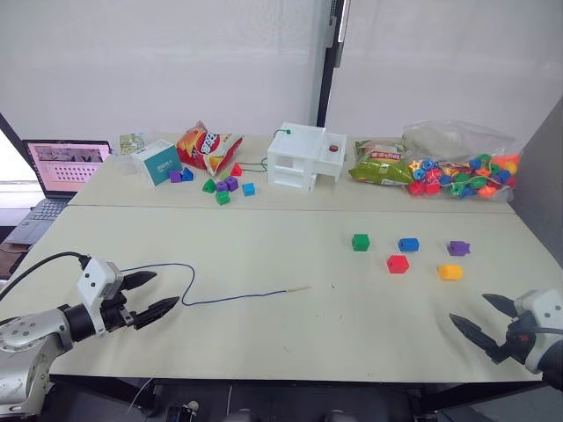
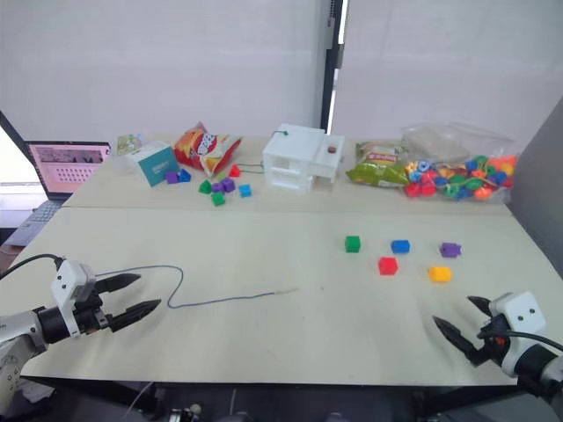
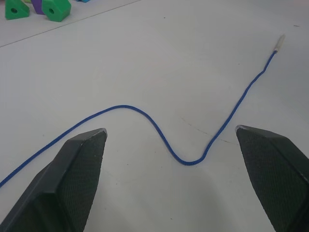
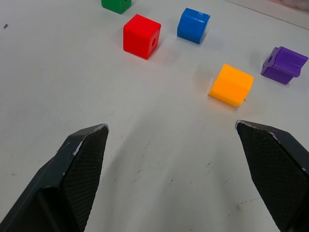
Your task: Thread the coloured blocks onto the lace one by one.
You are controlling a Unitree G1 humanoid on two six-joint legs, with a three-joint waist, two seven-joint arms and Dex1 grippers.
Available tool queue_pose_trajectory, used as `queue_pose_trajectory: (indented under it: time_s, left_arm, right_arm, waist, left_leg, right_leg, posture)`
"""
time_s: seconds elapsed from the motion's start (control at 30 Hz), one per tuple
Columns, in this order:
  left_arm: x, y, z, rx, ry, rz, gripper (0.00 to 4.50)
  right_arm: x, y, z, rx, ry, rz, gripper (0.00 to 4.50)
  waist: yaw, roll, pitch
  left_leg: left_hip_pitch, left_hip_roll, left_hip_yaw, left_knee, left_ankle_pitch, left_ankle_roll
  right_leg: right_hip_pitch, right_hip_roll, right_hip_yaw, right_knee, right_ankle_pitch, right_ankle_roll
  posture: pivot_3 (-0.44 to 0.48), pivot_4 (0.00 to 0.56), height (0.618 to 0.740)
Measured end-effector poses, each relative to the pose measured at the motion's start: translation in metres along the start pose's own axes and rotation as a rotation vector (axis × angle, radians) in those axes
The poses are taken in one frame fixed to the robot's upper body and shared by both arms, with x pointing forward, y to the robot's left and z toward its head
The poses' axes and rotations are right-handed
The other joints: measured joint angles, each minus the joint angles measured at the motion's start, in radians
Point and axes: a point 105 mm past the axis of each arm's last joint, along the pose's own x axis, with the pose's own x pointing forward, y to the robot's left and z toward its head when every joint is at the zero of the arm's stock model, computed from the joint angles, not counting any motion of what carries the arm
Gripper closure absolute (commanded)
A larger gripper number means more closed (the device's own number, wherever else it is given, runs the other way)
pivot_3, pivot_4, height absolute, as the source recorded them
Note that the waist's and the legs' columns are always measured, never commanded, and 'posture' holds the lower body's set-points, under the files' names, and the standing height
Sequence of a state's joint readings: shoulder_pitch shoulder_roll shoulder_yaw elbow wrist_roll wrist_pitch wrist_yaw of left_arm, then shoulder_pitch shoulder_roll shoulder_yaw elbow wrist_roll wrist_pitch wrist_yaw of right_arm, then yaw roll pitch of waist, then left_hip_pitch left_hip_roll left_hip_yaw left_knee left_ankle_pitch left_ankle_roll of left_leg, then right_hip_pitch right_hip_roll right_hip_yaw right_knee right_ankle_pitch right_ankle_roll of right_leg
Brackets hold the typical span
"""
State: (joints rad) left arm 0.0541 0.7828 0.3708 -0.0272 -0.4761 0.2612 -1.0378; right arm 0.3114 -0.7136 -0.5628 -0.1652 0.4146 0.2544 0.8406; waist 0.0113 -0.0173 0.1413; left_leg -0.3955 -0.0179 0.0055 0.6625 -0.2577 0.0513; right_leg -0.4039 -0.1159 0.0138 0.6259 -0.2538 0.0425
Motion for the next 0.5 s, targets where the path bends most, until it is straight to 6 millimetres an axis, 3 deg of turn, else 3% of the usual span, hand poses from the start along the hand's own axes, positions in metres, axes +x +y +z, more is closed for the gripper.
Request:
queue_pose_trajectory:
  time_s: [0.2,0.33,0.5]
  left_arm:
    - [0.005,0.003,0.009,0.017,-0.025,-0.003,0.0]
    - [0.031,-0.008,0.03,0.039,-0.082,-0.1,0.0]
    - [0.067,-0.037,0.047,0.074,-0.085,-0.312,0.0]
  right_arm:
    - [0.004,-0.002,0.003,0.001,-0.018,0.004,0.05]
    - [0.013,0.01,0.018,-0.009,-0.071,0.096,0.05]
    - [0.025,0.033,0.034,-0.074,-0.045,0.295,0.05]
  waist:
    - [0.002,0.0,0.0]
    - [0.002,0.0,0.0]
    - [0.0,0.0,0.0]
  left_leg:
    - [0.0,0.0,0.0,0.0,0.0,0.0]
    - [0.0,-0.002,0.0,0.0,0.001,0.0]
    - [0.001,-0.004,0.002,0.0,0.0,0.0]
  right_leg:
    - [0.0,0.0,0.0,0.0,0.0,0.0]
    - [0.001,0.003,-0.002,0.001,0.001,0.002]
    - [0.0,0.008,-0.003,0.003,0.002,0.003]
  posture:
    - [0.0,0.15,0.74]
    - [0.0,0.15,0.74]
    - [0.0,0.15,0.74]
